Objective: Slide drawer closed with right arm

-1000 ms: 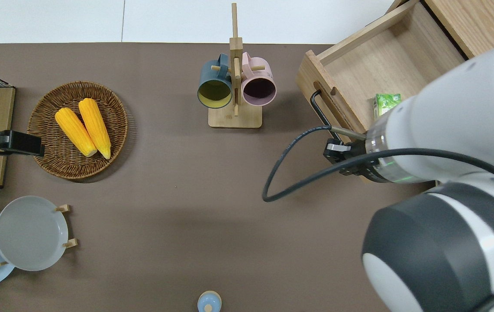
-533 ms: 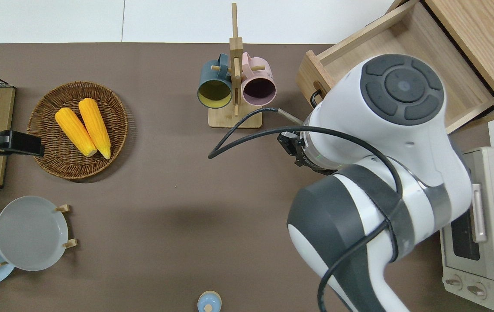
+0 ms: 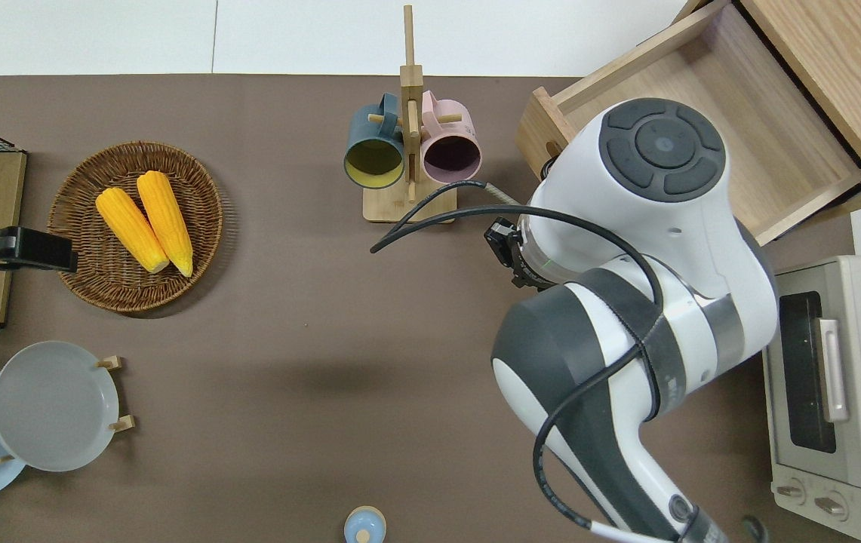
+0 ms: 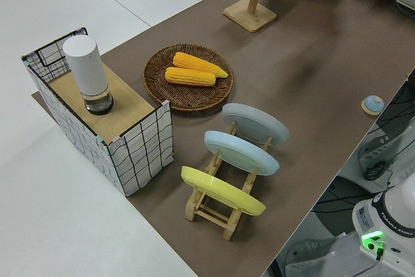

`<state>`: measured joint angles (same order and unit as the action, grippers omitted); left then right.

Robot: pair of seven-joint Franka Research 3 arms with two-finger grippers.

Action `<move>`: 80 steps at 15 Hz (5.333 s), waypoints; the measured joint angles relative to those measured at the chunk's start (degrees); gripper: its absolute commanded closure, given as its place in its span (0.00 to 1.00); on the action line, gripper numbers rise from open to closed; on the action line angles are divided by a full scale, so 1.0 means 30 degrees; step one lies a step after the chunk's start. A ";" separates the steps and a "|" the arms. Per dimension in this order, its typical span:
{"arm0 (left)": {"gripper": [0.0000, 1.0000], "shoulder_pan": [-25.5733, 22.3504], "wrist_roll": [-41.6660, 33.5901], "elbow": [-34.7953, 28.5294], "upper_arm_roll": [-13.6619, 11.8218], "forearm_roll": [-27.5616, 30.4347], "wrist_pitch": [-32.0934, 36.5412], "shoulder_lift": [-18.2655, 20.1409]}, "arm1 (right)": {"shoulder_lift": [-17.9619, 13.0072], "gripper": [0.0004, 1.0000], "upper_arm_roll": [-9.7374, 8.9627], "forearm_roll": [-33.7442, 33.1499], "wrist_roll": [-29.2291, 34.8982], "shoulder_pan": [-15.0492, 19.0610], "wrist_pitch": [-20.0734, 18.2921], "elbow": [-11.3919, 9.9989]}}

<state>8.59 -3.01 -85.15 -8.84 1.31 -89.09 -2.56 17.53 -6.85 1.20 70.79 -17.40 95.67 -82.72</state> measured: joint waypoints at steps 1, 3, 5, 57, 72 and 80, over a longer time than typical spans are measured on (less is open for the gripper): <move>0.00 0.0000 0.0000 0.0000 0.0000 0.0000 0.0000 0.0000 | 0.0086 1.00 0.0131 0.0000 0.0135 0.0008 0.0001 -0.0008; 0.00 0.0000 0.0000 0.0000 0.0000 0.0000 0.0000 0.0000 | 0.0259 1.00 0.0438 0.0000 0.0202 0.0006 0.0001 -0.0038; 0.00 0.0000 0.0000 0.0000 0.0000 0.0000 0.0000 0.0000 | 0.0482 1.00 0.0762 0.0000 0.0207 0.0007 0.0008 -0.0062; 0.00 0.0000 0.0000 0.0000 0.0000 0.0000 0.0000 0.0000 | 0.1169 1.00 0.4739 0.0790 -0.9595 0.4379 0.2985 0.0305; 0.00 0.0000 0.0000 0.0000 0.0000 0.0000 0.0000 0.0000 | 0.1224 1.00 0.4659 0.1187 -1.1809 0.5452 0.2995 0.0435; 0.00 0.0000 0.0000 0.0000 0.0000 0.0000 0.0000 0.0000 | 0.1271 1.00 0.4622 0.1195 -1.2069 0.5456 0.2996 0.0476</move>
<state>8.59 -3.01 -85.15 -8.84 1.31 -89.09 -2.56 21.35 7.02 4.79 34.58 -1.03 104.66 -81.29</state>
